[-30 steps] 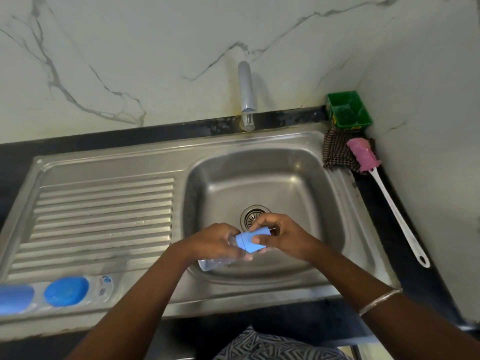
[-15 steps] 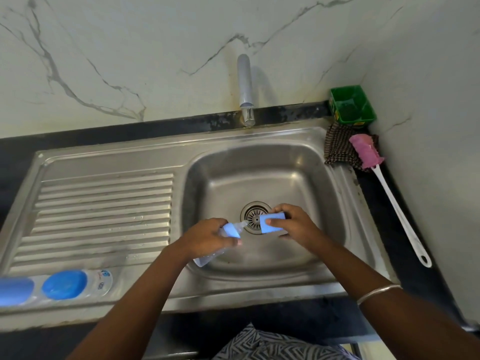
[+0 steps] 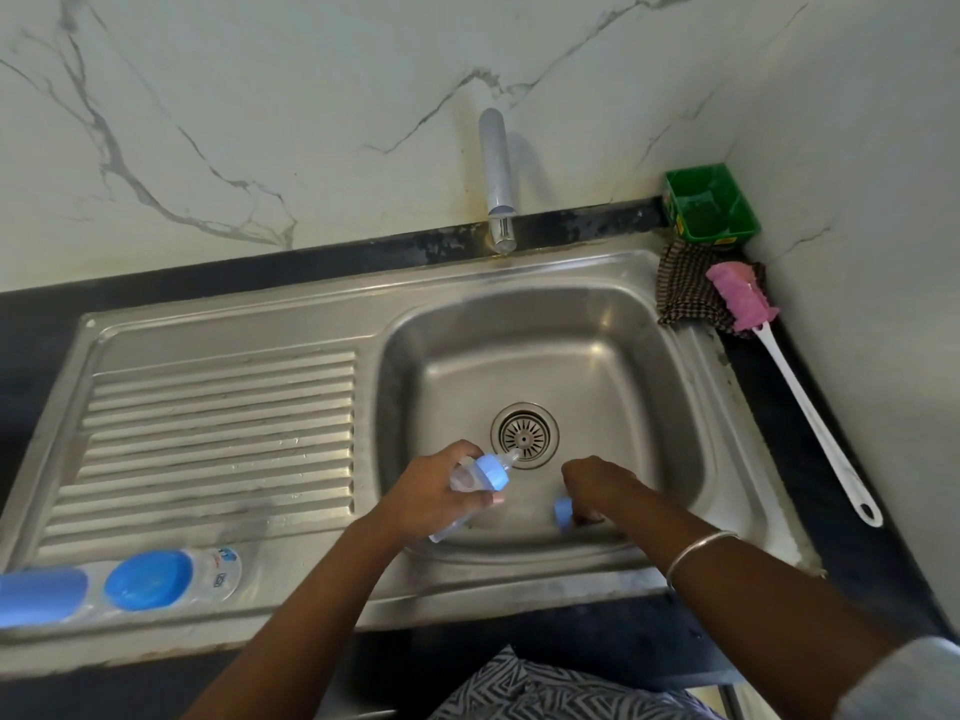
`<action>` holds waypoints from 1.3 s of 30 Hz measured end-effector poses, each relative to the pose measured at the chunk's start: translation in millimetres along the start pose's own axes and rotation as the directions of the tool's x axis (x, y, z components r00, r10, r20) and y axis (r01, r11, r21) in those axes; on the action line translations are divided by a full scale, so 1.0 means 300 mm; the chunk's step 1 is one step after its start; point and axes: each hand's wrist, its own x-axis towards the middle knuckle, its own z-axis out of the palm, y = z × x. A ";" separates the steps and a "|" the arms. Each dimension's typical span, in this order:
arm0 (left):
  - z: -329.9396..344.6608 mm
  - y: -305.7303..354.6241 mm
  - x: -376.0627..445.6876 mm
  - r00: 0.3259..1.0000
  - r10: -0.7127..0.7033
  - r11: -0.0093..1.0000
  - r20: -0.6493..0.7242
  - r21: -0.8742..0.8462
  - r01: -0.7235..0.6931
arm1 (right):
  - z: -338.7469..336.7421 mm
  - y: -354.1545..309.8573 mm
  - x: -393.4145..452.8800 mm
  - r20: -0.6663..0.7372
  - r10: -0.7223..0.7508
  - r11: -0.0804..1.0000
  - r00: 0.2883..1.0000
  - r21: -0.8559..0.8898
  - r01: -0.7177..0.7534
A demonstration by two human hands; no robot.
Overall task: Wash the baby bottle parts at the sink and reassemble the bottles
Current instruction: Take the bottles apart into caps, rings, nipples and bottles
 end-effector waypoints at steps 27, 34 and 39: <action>0.053 0.000 0.026 0.965 0.257 0.950 -0.048 0.196 -0.243 | -0.091 -0.168 -0.170 0.003 -0.059 0.272 0.998 0.962 0.014; -0.017 0.028 0.050 0.984 0.146 0.976 0.100 0.150 -0.160 | -0.077 -0.165 -0.162 -0.137 -0.123 0.268 0.983 0.949 0.165; -0.076 0.028 0.054 0.939 0.034 0.981 0.343 -0.191 0.034 | -0.093 -0.139 -0.178 -0.268 -0.295 0.094 0.917 0.947 0.307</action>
